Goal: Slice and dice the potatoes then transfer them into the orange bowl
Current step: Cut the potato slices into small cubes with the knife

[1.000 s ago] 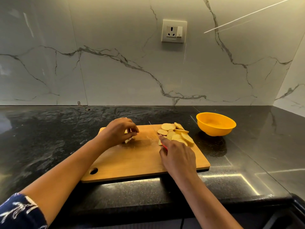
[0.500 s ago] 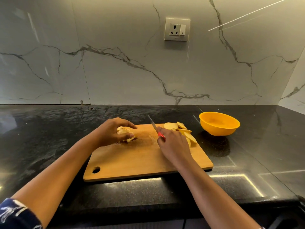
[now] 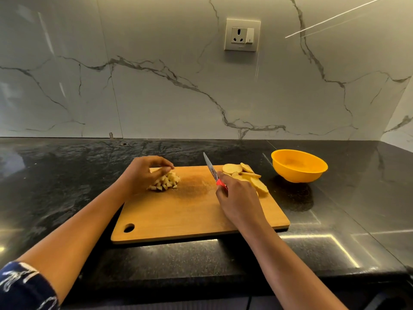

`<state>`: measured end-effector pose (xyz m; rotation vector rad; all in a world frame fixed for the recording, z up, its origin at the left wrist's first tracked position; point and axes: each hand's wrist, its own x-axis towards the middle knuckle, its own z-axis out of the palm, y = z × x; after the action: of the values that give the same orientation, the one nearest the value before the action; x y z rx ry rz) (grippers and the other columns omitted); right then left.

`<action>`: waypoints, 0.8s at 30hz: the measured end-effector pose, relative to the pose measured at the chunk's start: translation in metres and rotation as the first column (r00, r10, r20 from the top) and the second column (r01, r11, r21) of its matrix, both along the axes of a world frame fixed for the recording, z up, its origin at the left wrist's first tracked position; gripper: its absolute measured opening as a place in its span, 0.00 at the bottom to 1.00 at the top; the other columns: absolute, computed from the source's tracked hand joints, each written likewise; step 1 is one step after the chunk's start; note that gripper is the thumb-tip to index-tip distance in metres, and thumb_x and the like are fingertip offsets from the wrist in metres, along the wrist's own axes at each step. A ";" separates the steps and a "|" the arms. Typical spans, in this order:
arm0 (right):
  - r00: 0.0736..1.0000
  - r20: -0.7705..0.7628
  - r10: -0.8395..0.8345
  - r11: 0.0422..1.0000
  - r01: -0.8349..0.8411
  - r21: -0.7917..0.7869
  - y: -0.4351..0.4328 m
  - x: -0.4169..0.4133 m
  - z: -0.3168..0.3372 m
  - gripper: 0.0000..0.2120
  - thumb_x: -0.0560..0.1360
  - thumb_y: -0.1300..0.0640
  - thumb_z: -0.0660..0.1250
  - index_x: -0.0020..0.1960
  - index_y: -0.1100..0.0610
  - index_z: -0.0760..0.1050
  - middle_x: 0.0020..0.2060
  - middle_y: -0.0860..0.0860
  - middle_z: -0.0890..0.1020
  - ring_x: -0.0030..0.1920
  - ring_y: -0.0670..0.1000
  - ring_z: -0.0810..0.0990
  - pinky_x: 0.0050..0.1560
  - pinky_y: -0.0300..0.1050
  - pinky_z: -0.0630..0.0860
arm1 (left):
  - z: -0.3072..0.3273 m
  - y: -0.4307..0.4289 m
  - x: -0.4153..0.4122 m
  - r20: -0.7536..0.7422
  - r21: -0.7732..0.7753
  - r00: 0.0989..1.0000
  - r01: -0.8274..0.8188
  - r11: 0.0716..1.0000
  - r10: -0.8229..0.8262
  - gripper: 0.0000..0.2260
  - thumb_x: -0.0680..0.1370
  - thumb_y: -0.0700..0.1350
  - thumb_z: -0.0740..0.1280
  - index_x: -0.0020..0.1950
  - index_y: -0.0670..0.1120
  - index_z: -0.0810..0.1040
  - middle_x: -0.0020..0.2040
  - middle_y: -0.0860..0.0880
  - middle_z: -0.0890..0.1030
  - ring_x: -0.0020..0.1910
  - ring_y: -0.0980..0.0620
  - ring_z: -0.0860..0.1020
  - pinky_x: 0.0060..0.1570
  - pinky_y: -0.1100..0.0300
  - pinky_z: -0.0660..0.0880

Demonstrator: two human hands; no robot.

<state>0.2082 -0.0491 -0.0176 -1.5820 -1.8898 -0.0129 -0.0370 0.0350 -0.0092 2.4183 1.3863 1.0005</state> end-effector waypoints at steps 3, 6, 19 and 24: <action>1.000 -0.013 0.002 1.000 -0.002 0.007 -0.002 0.003 0.002 0.22 0.81 0.53 0.61 0.74 0.51 0.64 0.56 0.49 0.82 0.47 0.45 0.78 0.44 0.37 0.74 | 0.001 -0.001 -0.002 0.227 -0.107 0.973 -0.007 0.994 0.032 0.11 0.75 0.40 0.68 0.49 0.57 0.79 0.50 0.59 0.81 0.51 0.64 0.79 0.54 0.68 0.74; 0.999 -0.054 0.010 0.999 -0.008 0.047 -0.003 0.012 0.008 0.21 0.81 0.54 0.60 0.73 0.52 0.65 0.52 0.51 0.83 0.40 0.42 0.74 0.39 0.34 0.67 | 0.005 -0.006 0.002 0.275 -0.015 0.959 -0.059 0.998 0.061 0.13 0.73 0.38 0.71 0.51 0.55 0.79 0.47 0.59 0.81 0.46 0.68 0.79 0.52 0.72 0.74; 0.985 -0.115 -0.124 0.987 0.135 0.088 0.024 0.059 0.010 0.21 0.80 0.54 0.62 0.72 0.54 0.68 0.55 0.54 0.83 0.54 0.53 0.81 0.53 0.51 0.78 | 0.031 -0.001 0.108 -0.285 -0.165 0.954 0.051 0.985 -0.097 0.19 0.77 0.48 0.66 0.68 0.49 0.72 0.67 0.50 0.74 0.66 0.51 0.71 0.65 0.56 0.66; 0.985 -0.095 -0.143 0.986 0.150 0.073 0.026 0.061 0.008 0.21 0.80 0.53 0.61 0.72 0.54 0.67 0.55 0.53 0.83 0.54 0.52 0.80 0.52 0.49 0.78 | 0.030 0.028 0.141 -0.330 -0.368 0.939 -0.034 0.929 -0.096 0.28 0.74 0.50 0.71 0.72 0.48 0.66 0.63 0.48 0.77 0.61 0.50 0.74 0.62 0.56 0.69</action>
<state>0.2694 -0.0233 -0.0091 -1.6363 -1.6813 -0.0788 0.1042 0.0630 0.0204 2.3813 1.4725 0.2711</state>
